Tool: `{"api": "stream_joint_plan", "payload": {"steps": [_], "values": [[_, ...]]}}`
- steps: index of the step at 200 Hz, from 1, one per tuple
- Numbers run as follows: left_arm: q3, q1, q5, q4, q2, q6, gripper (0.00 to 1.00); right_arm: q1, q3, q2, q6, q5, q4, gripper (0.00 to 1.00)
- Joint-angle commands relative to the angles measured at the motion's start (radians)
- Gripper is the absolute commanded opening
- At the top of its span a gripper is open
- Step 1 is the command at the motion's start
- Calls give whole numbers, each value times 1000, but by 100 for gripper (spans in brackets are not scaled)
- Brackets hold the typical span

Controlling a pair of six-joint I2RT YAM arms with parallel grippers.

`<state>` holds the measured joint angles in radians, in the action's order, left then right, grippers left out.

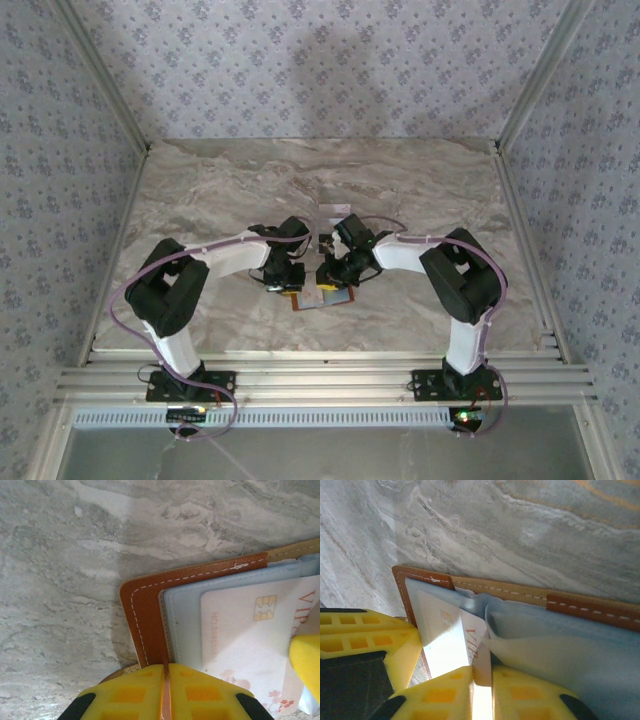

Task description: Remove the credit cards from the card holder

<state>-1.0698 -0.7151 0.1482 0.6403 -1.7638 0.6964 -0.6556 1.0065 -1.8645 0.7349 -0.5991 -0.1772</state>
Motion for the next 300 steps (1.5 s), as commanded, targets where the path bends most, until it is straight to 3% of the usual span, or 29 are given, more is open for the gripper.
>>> {"api": "stream_joint_plan", "payload": {"steps": [1, 59, 229, 300], "values": [[3, -7, -30, 70, -40, -17, 13, 4, -19, -15, 11, -5, 15, 14], [2, -7, -49, 82, -33, -17, 12, 24, -30, 37, -24, 45, -52, 6], [22, 30, -65, 99, 35, -47, 13, 76, -25, 272, -97, 106, -202, 0], [31, 58, -68, 97, 64, -70, 14, 89, 84, 341, -394, 214, -376, 0]]}}
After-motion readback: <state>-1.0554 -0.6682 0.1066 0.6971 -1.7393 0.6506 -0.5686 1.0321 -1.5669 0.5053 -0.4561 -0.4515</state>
